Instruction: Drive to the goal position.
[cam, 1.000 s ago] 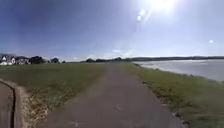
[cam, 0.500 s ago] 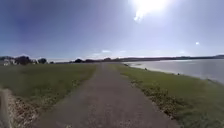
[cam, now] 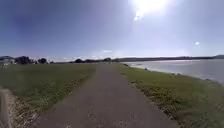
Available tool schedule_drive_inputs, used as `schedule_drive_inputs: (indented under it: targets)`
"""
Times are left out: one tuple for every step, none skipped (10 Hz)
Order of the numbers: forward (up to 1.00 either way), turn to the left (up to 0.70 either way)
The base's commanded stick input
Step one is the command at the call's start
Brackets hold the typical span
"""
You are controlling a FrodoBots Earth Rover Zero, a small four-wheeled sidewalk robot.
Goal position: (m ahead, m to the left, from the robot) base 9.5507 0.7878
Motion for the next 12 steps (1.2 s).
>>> schedule_drive_inputs:
  targets:
    - [0.70,0.00]
    - [0.70,0.00]
    - [0.70,0.00]
    - [0.70,0.00]
    - [0.70,0.00]
    - [0.70,0.00]
    - [0.70,0.00]
    - [0.70,0.00]
    - [0.70,0.00]
    - [0.70,0.00]
    - [0.70,0.00]
    - [0.70,0.00]
